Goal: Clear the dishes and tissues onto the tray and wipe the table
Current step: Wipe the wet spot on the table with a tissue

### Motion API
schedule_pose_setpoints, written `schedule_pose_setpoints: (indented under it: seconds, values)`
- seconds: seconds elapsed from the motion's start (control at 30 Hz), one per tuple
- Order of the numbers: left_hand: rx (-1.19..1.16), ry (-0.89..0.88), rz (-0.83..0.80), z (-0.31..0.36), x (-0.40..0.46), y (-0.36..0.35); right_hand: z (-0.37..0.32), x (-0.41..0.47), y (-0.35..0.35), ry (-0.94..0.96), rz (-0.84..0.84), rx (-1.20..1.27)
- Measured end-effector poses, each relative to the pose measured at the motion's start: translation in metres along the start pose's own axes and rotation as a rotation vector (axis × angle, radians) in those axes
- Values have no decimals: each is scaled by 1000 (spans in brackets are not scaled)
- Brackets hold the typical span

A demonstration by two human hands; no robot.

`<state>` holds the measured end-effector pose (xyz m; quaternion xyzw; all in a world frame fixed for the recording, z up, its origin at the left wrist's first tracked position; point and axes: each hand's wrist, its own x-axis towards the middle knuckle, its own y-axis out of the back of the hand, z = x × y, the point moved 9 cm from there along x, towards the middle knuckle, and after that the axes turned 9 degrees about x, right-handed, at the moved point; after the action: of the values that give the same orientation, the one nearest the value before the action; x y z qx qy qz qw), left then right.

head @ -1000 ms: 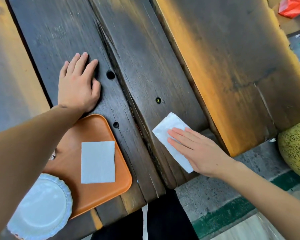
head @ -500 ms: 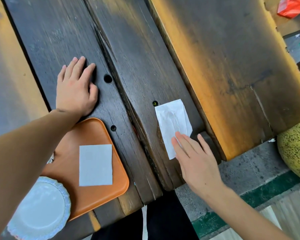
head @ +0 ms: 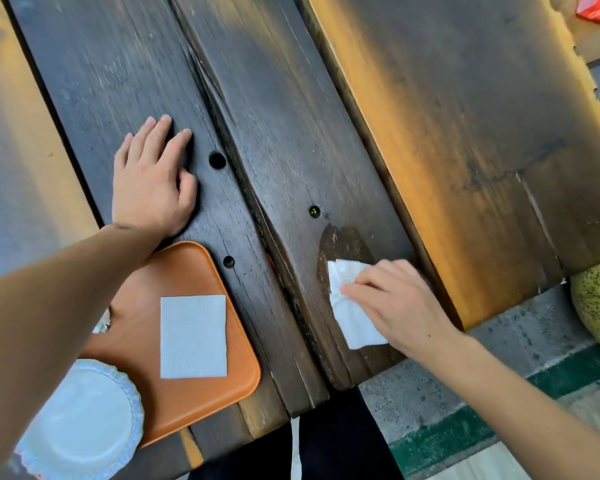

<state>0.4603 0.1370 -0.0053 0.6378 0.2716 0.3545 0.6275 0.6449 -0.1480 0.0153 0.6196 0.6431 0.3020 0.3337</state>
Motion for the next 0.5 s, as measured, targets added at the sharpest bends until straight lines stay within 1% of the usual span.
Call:
schedule_pose_setpoints:
  seconds: [0.1, 0.13, 0.17, 0.23, 0.27, 0.37, 0.43, 0.5]
  values:
    - [-1, -2, -4, 0, 0, 0, -14, -37, -20, -32, -121, 77]
    - [0, -3, -4, 0, 1, 0, -15, -47, -24, -40, -134, 68]
    - [0, -3, -2, 1, 1, 0, -13, -56, -29, -35, -125, 133]
    - [-1, -3, 1, 1, 0, -1, -7, -49, -21, -52, -54, 145]
    - [-2, -1, 1, 1, 0, -1, -11, -36, -19, -5, -83, 110]
    - [-2, 2, 2, 1, 0, -1, 1, 11, 0, 45, 5, 48]
    - [-5, 7, 3, 0, 1, -1, 20, 53, 22, -14, 99, 47]
    - [-8, 5, 5, 0, 1, 0, 40, 87, 44, -98, 228, 35]
